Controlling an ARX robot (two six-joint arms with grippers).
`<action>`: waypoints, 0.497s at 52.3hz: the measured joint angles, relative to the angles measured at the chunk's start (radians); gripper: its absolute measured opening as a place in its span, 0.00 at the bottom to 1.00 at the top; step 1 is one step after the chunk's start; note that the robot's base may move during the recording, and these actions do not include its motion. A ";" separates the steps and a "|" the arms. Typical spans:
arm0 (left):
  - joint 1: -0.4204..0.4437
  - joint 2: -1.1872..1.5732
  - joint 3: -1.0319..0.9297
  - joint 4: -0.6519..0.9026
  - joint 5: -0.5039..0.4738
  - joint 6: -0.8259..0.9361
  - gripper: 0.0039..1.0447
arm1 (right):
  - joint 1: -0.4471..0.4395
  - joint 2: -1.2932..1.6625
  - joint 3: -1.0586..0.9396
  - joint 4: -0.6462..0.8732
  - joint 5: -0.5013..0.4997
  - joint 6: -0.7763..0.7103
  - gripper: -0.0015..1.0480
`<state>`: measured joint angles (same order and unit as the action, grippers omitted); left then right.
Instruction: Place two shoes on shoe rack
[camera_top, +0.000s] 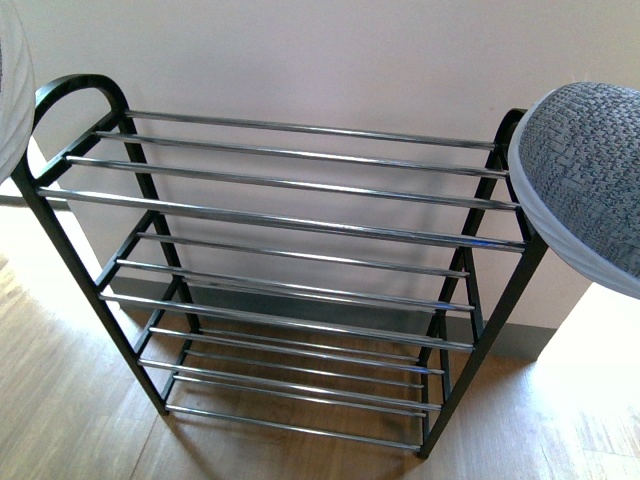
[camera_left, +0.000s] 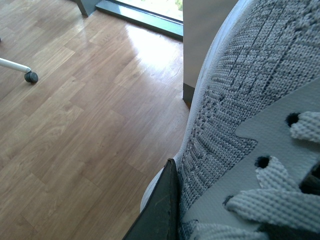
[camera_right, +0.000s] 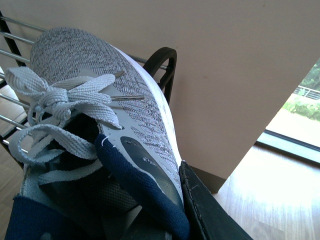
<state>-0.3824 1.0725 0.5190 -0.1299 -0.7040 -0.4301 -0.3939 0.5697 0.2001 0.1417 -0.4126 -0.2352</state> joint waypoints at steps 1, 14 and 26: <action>0.000 0.000 0.000 0.000 0.000 0.000 0.02 | 0.000 0.000 0.000 0.000 0.000 0.000 0.02; 0.000 0.000 0.000 0.000 0.000 0.000 0.02 | -0.036 0.018 -0.019 0.099 -0.157 0.044 0.02; 0.000 0.000 0.000 0.000 0.000 0.000 0.02 | 0.030 0.227 0.079 0.179 -0.206 0.111 0.02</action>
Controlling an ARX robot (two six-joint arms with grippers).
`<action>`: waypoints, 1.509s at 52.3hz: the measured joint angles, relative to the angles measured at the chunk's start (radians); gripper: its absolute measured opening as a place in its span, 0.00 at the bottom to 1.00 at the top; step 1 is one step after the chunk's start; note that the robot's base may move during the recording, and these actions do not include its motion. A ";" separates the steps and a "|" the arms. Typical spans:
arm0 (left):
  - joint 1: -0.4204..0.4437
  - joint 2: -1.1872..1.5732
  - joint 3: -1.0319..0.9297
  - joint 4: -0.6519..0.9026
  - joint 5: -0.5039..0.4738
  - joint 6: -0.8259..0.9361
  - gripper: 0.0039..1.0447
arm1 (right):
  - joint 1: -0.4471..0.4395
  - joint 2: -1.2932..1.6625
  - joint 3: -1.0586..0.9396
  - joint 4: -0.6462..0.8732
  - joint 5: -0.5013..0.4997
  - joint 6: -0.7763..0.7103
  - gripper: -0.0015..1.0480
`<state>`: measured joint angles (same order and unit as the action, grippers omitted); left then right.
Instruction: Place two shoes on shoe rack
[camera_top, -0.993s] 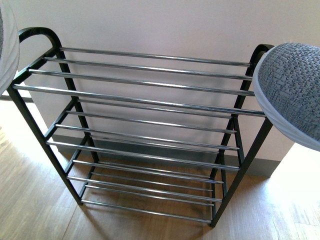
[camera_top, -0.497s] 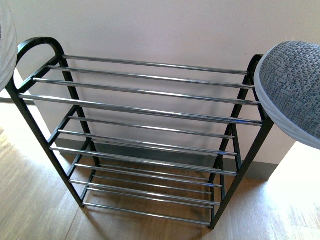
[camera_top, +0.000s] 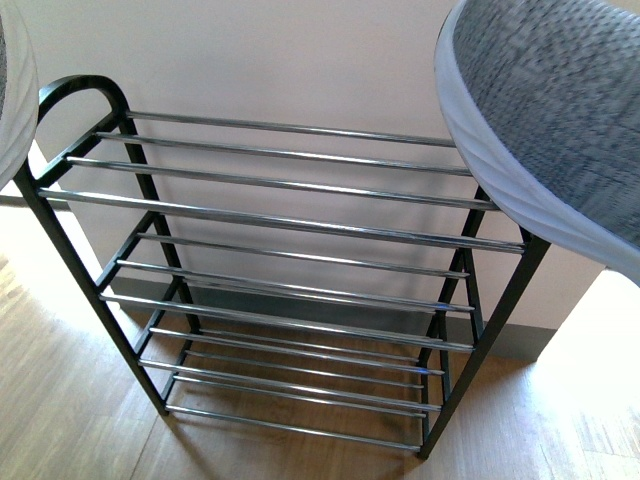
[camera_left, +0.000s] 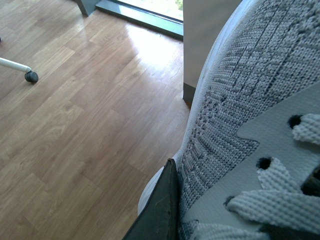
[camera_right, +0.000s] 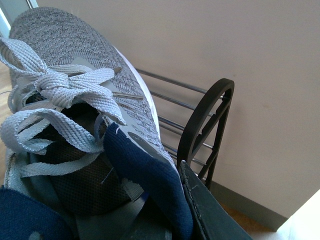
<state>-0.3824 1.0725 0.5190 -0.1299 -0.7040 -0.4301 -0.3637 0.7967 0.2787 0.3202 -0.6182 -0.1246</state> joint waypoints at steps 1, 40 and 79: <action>0.000 0.000 0.000 0.000 0.000 0.000 0.02 | 0.009 0.023 0.014 0.006 0.014 -0.001 0.02; 0.000 0.000 0.000 0.000 0.000 0.000 0.02 | 0.319 0.496 0.652 -0.206 0.455 0.034 0.02; 0.000 0.000 0.000 0.000 0.000 0.000 0.02 | 0.510 0.807 1.112 -0.961 0.816 0.559 0.02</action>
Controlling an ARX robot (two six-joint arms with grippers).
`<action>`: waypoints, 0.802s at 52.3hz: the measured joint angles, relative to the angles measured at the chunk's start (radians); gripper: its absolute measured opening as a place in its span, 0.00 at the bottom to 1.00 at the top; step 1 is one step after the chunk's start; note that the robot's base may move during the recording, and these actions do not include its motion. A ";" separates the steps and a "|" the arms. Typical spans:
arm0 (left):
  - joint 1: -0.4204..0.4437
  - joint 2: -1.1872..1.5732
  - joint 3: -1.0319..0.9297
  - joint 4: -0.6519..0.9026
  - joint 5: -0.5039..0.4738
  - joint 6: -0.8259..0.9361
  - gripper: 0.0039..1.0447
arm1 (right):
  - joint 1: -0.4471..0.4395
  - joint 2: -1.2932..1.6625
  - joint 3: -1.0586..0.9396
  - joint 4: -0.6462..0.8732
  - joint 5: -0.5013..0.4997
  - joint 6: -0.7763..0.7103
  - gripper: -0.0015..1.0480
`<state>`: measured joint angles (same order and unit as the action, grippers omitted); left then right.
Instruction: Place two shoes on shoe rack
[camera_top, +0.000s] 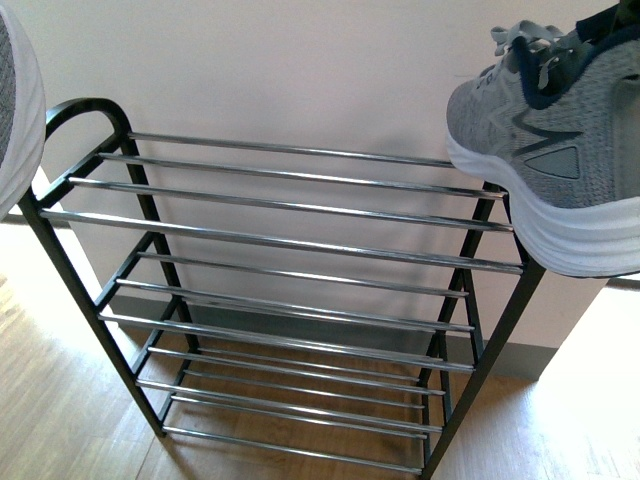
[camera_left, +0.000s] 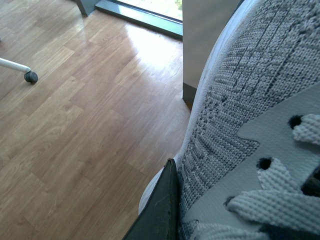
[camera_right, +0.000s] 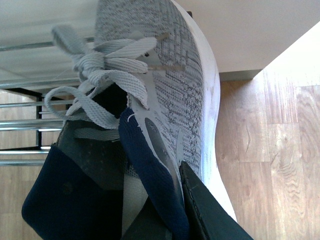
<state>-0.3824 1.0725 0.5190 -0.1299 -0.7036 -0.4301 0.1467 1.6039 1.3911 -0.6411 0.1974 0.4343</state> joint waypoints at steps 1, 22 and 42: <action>0.000 0.000 0.000 0.000 0.000 0.000 0.02 | 0.011 0.000 0.005 -0.006 0.013 0.002 0.02; 0.000 0.000 0.000 0.000 0.000 0.000 0.02 | 0.175 -0.096 0.074 -0.069 0.041 -0.003 0.02; 0.000 0.000 0.000 0.000 0.000 0.000 0.02 | 0.155 -0.071 0.101 -0.094 0.050 0.131 0.02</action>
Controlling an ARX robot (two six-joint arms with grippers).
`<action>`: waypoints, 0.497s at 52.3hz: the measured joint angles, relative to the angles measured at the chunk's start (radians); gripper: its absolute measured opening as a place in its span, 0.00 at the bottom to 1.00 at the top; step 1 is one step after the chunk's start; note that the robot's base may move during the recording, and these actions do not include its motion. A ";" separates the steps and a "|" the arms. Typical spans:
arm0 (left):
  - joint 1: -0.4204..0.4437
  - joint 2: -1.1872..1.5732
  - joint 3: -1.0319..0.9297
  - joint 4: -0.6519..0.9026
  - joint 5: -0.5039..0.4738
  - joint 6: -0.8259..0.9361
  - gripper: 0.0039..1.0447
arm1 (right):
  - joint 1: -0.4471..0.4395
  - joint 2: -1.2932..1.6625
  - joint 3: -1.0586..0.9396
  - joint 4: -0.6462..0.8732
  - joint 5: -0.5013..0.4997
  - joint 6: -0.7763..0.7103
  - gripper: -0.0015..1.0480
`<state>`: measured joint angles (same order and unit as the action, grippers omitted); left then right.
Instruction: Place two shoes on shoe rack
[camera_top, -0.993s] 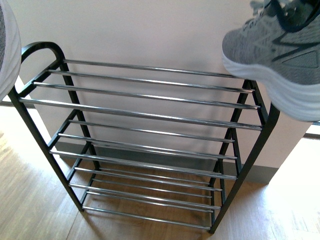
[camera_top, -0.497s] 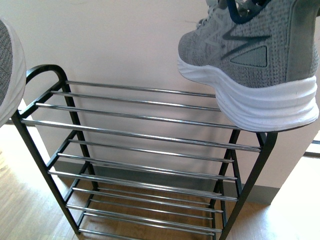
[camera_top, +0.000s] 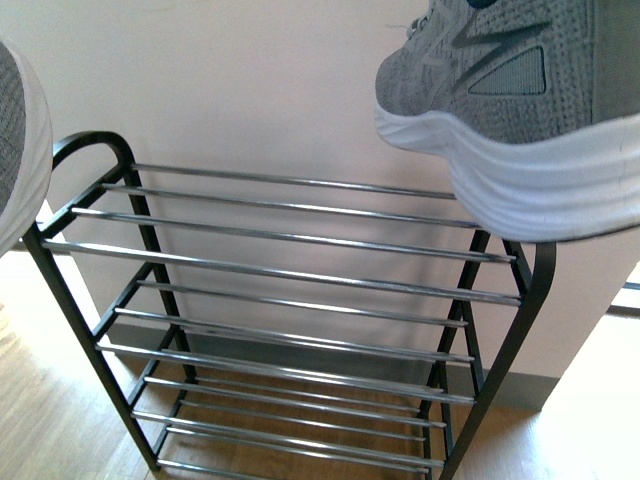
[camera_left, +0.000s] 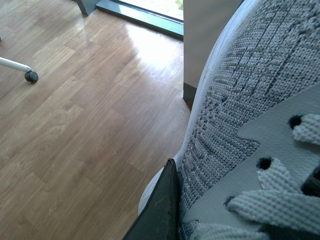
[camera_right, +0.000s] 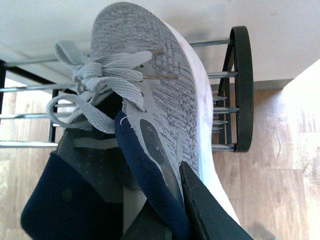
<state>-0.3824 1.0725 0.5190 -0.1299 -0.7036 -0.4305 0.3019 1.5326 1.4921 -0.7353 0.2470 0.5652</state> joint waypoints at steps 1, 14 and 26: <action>0.000 0.000 0.000 0.000 0.000 0.000 0.02 | -0.004 0.010 0.003 0.005 -0.001 0.016 0.02; 0.000 0.000 0.000 0.000 0.000 0.000 0.02 | 0.007 0.162 0.051 0.018 0.029 0.125 0.02; 0.000 0.000 0.000 0.000 0.000 0.000 0.02 | 0.021 0.233 0.021 0.095 0.092 0.150 0.02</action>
<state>-0.3824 1.0725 0.5190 -0.1299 -0.7040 -0.4301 0.3225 1.7653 1.5127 -0.6407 0.3386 0.7147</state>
